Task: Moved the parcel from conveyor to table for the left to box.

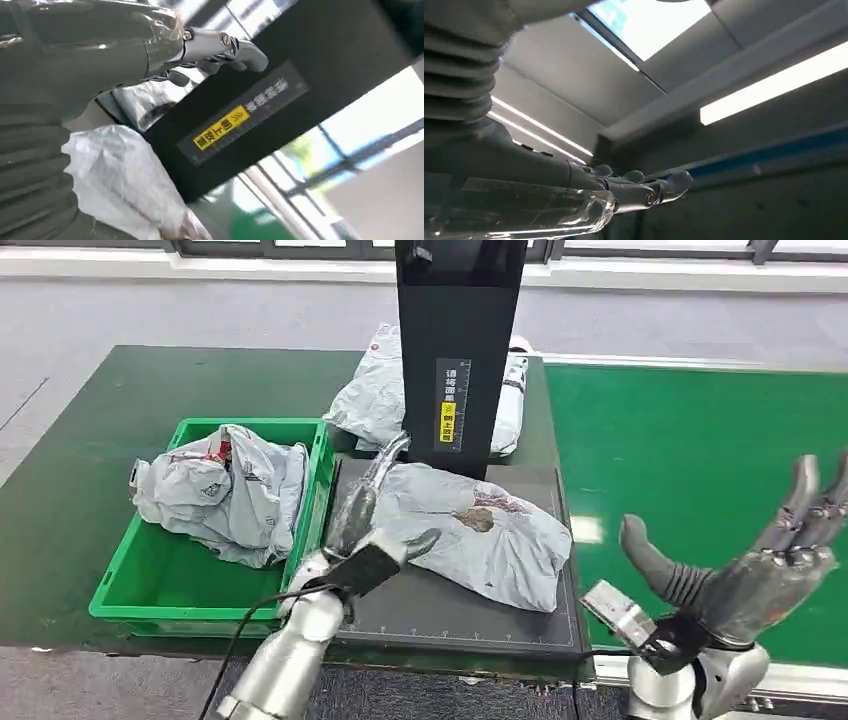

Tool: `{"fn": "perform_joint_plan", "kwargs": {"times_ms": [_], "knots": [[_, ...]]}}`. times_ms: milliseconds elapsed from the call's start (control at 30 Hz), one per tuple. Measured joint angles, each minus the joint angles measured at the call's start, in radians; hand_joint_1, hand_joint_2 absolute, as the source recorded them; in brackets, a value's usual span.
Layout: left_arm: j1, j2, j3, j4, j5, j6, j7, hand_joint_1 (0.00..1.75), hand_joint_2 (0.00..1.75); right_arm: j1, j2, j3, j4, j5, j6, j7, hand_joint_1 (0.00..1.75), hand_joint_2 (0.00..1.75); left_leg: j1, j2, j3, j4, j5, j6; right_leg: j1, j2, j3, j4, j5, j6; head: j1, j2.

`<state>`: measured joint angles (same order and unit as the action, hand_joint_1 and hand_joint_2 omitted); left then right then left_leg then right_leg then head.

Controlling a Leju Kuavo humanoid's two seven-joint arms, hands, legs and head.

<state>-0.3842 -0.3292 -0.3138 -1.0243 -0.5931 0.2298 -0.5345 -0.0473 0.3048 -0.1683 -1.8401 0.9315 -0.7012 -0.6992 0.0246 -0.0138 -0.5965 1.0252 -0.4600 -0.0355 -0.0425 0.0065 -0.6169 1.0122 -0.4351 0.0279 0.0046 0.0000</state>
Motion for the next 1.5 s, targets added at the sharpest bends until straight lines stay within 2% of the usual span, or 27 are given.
{"fn": "perform_joint_plan", "kwargs": {"times_ms": [133, 333, 733, 767, 867, 900, 1200, 1500], "knots": [[-0.097, -0.023, -0.080, 0.242, -0.020, 0.113, 0.052, 0.00, 1.75, 0.002, 0.000, 0.057, -0.115, 0.006, 0.000, 0.000, 0.00, 1.75, 0.000, 0.000, 0.000, 0.000, 0.000, 0.000, 0.000, 0.001, 0.000, 0.000, 0.000, 0.000, 0.000, 0.000], [-0.162, -0.031, -0.203, 0.488, -0.099, 0.160, 0.160, 0.00, 1.75, 0.002, 0.000, 0.125, -0.213, -0.009, 0.000, 0.000, 0.00, 1.75, 0.000, 0.001, 0.000, -0.001, 0.000, 0.000, 0.000, 0.001, 0.000, 0.000, 0.000, 0.000, 0.000, 0.000], [-0.181, -0.032, -0.352, 0.622, -0.172, 0.158, 0.302, 0.00, 1.75, 0.000, 0.000, 0.142, -0.233, -0.043, 0.002, 0.000, 0.00, 1.75, 0.000, 0.001, 0.000, 0.000, 0.000, 0.000, 0.000, 0.000, 0.000, 0.000, 0.000, 0.000, 0.000, 0.000], [-0.185, -0.032, -0.364, 0.626, -0.184, 0.158, 0.320, 0.09, 1.75, 0.000, 0.000, 0.142, -0.233, -0.047, 0.002, 0.000, 0.00, 1.75, 0.000, 0.001, 0.000, 0.000, 0.000, 0.000, 0.000, 0.000, 0.000, 0.000, 0.000, 0.000, 0.000, 0.000], [-0.202, -0.032, -0.414, 0.640, -0.245, 0.158, 0.398, 0.09, 1.75, 0.000, 0.000, 0.147, -0.233, -0.058, 0.002, 0.000, 0.00, 1.75, 0.000, 0.000, 0.001, -0.001, 0.000, 0.000, 0.000, 0.000, 0.002, 0.000, 0.000, 0.000, 0.000, 0.000], [-0.205, -0.032, -0.431, 0.642, -0.259, 0.158, 0.416, 1.75, 1.75, -0.001, 0.000, 0.152, -0.233, -0.060, 0.002, 0.000, 0.00, 1.75, 0.000, 0.000, 0.001, -0.001, 0.000, 0.000, 0.000, 0.000, 0.002, 0.000, 0.000, 0.000, 0.000, 0.000], [-0.212, -0.032, -0.523, 0.661, -0.321, 0.180, 0.503, 1.75, 1.75, -0.003, 0.000, 0.170, -0.241, -0.072, 0.002, 0.001, 0.00, 1.75, 0.000, 0.000, 0.002, 0.000, 0.000, 0.001, 0.000, 0.000, 0.003, 0.000, 0.000, 0.000, 0.000, 0.000], [-0.216, -0.032, -0.565, 0.686, -0.401, 0.308, 0.615, 1.75, 1.75, -0.004, 0.000, 0.176, -0.241, -0.074, 0.002, 0.001, 0.00, 1.75, 0.000, 0.000, 0.002, -0.001, 0.000, 0.000, 0.000, 0.000, 0.003, 0.000, 0.000, 0.000, 0.000, 0.000]]}}
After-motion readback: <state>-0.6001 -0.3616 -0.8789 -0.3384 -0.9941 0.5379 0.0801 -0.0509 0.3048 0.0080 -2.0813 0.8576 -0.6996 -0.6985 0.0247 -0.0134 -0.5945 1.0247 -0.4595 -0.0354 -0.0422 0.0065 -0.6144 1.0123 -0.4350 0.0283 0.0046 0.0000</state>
